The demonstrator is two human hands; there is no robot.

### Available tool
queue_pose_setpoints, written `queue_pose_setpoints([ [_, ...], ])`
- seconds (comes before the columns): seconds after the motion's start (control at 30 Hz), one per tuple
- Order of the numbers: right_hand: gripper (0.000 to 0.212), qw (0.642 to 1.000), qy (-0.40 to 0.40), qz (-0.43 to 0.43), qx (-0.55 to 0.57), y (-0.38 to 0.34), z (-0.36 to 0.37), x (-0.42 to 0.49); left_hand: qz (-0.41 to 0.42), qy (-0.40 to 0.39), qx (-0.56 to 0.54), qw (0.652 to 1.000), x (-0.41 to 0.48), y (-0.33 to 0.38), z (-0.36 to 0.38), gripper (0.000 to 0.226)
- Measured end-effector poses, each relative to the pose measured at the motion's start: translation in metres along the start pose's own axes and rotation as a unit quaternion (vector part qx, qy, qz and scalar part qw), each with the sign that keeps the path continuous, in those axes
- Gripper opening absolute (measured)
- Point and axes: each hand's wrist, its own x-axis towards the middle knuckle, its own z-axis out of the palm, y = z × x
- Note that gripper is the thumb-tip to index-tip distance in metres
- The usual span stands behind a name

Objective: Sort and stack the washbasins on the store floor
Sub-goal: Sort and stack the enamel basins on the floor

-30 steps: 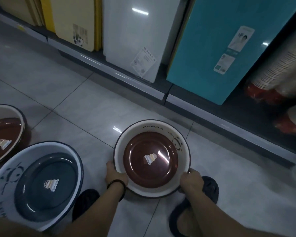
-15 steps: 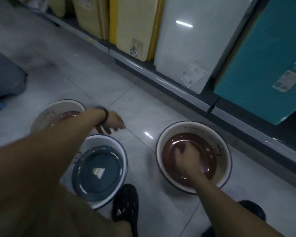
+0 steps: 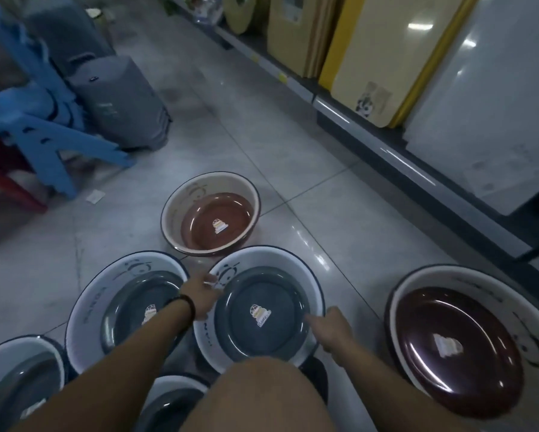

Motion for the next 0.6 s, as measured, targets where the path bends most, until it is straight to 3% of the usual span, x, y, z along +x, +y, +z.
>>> queue_pose_setpoints([
  [0.13,0.054,0.998,0.034,-0.008,-0.059,-0.017,0.004,0.018,0.096,0.095,0.149,0.980,0.054,0.005,0.012,0.049],
  [0.3,0.061,0.974,0.099,-0.120,-0.166,-0.050,-0.001,0.039,0.151,0.163,0.367,0.903,0.129,0.023,0.003,0.070],
  [0.37,0.054,0.963,0.099,-0.161,-0.193,-0.067,-0.005,0.042,0.149,0.170,0.438,0.870,0.151,0.026,-0.006,0.062],
  [0.5,0.049,0.956,0.088,-0.191,-0.205,-0.079,-0.009,0.050,0.084,0.106,0.501,0.855,0.177,0.029,-0.013,0.049],
  [0.6,0.037,0.954,0.067,-0.196,-0.217,-0.081,-0.010,0.051,0.080,0.126,0.523,0.839,0.179,0.024,-0.010,0.049],
])
